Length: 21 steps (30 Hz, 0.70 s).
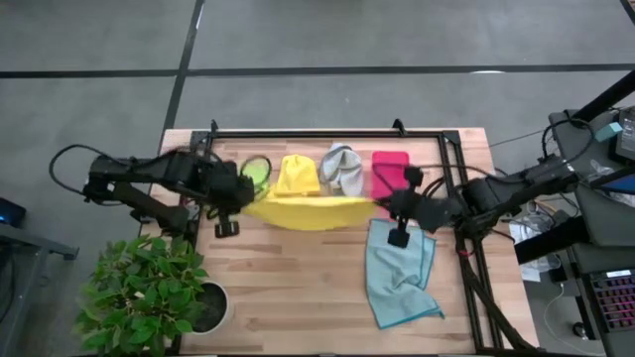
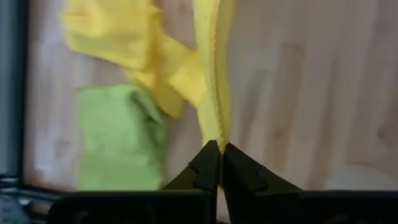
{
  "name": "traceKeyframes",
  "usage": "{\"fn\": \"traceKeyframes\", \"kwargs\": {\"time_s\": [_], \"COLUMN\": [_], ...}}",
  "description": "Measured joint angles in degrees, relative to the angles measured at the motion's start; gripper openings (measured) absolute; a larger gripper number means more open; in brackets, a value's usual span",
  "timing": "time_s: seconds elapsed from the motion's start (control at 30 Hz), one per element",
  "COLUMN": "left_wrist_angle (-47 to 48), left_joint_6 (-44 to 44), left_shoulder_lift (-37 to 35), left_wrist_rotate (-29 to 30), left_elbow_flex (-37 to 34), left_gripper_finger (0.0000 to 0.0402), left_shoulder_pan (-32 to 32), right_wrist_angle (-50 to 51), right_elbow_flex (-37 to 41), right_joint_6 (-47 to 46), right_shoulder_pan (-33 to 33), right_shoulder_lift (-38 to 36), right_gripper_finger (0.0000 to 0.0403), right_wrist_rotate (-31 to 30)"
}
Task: Fold microfiber towels
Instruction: Fold the bottom yellow microfiber towel
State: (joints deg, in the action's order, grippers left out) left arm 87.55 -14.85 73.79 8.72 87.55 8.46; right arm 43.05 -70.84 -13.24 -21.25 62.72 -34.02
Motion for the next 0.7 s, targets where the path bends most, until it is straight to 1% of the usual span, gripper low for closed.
{"fn": "traceKeyframes", "kwargs": {"time_s": [0.13,0.23,0.4,0.5,0.6,0.7], "left_wrist_angle": [-0.91,-4.08,-9.34,-15.45,-22.24,-26.61], "left_joint_6": [-4.15,-8.6,-15.29,-18.13,-20.28,-22.27], "left_shoulder_lift": [2.84,5.77,12.03,16.54,21.0,25.3], "left_wrist_rotate": [-3.68,-6.33,-9.09,-12.43,-16.06,-19.64], "left_elbow_flex": [0.0,0.0,0.0,0.0,0.0,0.0], "left_gripper_finger": [0.0,0.0,0.0,0.0,0.0,0.0], "left_shoulder_pan": [5.92,11.11,19.0,22.47,25.43,27.34], "right_wrist_angle": [-0.55,-4.4,-15.3,-21.66,-30.4,-37.63], "right_elbow_flex": [4.83,9.86,18.05,22.11,25.44,27.25], "right_joint_6": [-8.36,-14.75,-22.45,-25.48,-28.87,-31.14], "right_shoulder_pan": [-4.46,-7.94,-12.48,-14.34,-15.64,-16.41], "right_shoulder_lift": [-0.02,0.05,0.42,1.39,3.64,7.86], "right_gripper_finger": [0.0008,0.0008,0.0008,0.0008,0.0008,0.0008], "right_wrist_rotate": [3.24,6.78,16.27,22.57,28.41,34.3]}}
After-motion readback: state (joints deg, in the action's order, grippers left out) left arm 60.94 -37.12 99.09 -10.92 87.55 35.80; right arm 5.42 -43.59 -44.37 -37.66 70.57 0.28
